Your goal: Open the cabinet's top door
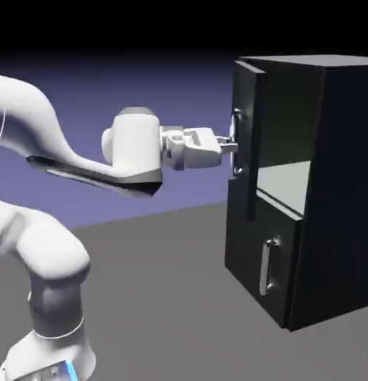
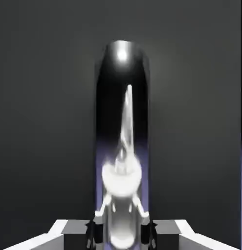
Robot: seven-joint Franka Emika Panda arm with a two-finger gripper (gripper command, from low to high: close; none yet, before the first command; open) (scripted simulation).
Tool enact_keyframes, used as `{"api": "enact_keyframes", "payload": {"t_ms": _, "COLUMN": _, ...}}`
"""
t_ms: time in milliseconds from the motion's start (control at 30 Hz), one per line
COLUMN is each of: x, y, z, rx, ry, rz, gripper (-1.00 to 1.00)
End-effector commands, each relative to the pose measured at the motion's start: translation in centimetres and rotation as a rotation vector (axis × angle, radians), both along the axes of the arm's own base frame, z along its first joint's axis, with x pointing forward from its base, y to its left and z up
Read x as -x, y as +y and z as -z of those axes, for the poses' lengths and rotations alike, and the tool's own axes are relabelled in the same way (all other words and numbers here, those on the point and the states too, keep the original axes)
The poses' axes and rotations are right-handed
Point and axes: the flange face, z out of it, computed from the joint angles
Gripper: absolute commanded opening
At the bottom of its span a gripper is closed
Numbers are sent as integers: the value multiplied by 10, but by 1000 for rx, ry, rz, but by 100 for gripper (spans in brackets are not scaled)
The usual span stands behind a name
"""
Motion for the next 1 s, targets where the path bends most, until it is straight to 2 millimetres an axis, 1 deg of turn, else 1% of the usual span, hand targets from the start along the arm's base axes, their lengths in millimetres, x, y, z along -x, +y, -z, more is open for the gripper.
{"api": "enact_keyframes", "payload": {"t_ms": 0, "x": 2, "y": 3, "z": 0, "rx": -1, "ry": 0, "rz": 13, "gripper": -100}}
{"api": "enact_keyframes", "payload": {"t_ms": 233, "x": 16, "y": 22, "z": 0, "rx": 0, "ry": 1, "rz": 89, "gripper": -100}}
{"api": "enact_keyframes", "payload": {"t_ms": 433, "x": 22, "y": 30, "z": 0, "rx": -2, "ry": 0, "rz": 124, "gripper": -100}}
{"api": "enact_keyframes", "payload": {"t_ms": 600, "x": 31, "y": 45, "z": 0, "rx": -1, "ry": 0, "rz": 182, "gripper": -100}}
{"api": "enact_keyframes", "payload": {"t_ms": 767, "x": 41, "y": 66, "z": 0, "rx": -1, "ry": 0, "rz": 258, "gripper": -100}}
{"api": "enact_keyframes", "payload": {"t_ms": 967, "x": 55, "y": 101, "z": 0, "rx": -1, "ry": 0, "rz": 384, "gripper": -100}}
